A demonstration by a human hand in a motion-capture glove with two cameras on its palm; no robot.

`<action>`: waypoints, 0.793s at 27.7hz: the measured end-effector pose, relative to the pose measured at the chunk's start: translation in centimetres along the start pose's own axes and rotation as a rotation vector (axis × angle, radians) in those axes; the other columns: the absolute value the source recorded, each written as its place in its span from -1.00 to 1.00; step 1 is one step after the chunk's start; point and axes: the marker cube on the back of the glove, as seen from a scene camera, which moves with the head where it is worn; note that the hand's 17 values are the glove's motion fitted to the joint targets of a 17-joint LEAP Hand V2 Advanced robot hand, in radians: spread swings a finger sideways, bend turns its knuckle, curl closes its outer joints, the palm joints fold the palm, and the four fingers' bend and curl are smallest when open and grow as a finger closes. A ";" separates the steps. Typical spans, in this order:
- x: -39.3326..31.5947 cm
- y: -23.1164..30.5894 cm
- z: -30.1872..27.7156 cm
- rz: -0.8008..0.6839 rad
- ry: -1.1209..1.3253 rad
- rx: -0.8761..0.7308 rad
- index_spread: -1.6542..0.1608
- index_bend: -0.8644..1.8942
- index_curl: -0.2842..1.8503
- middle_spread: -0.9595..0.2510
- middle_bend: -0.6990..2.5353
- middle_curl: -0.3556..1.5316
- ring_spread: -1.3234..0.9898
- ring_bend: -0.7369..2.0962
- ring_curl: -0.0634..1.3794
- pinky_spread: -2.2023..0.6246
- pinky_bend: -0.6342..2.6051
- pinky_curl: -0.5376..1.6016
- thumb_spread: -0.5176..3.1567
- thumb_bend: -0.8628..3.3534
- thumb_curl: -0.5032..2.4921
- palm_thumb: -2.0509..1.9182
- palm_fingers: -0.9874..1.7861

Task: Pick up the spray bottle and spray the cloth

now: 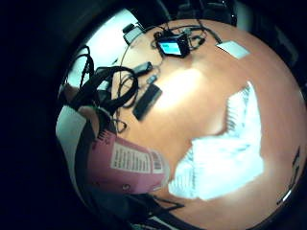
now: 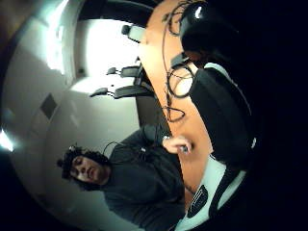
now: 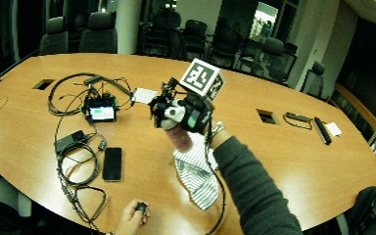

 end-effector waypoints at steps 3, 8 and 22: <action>1.5 -0.4 2.5 -0.075 -0.086 0.148 0.51 -0.24 -0.21 0.27 -0.26 -0.12 0.06 -0.07 -0.31 0.43 -0.33 -0.14 0.14 -0.59 -0.56 0.35 0.61; 4.0 0.8 7.0 -0.073 -0.271 0.364 0.51 -0.24 -0.21 0.26 -0.27 -0.12 0.05 -0.09 -0.32 0.43 -0.34 -0.15 0.14 -0.60 -0.57 0.32 0.59; 4.6 3.8 8.2 -0.066 -0.197 0.579 0.51 -0.26 -0.24 0.28 -0.29 -0.12 0.01 -0.08 -0.31 0.38 -0.31 -0.14 0.14 -0.59 -0.57 0.31 0.64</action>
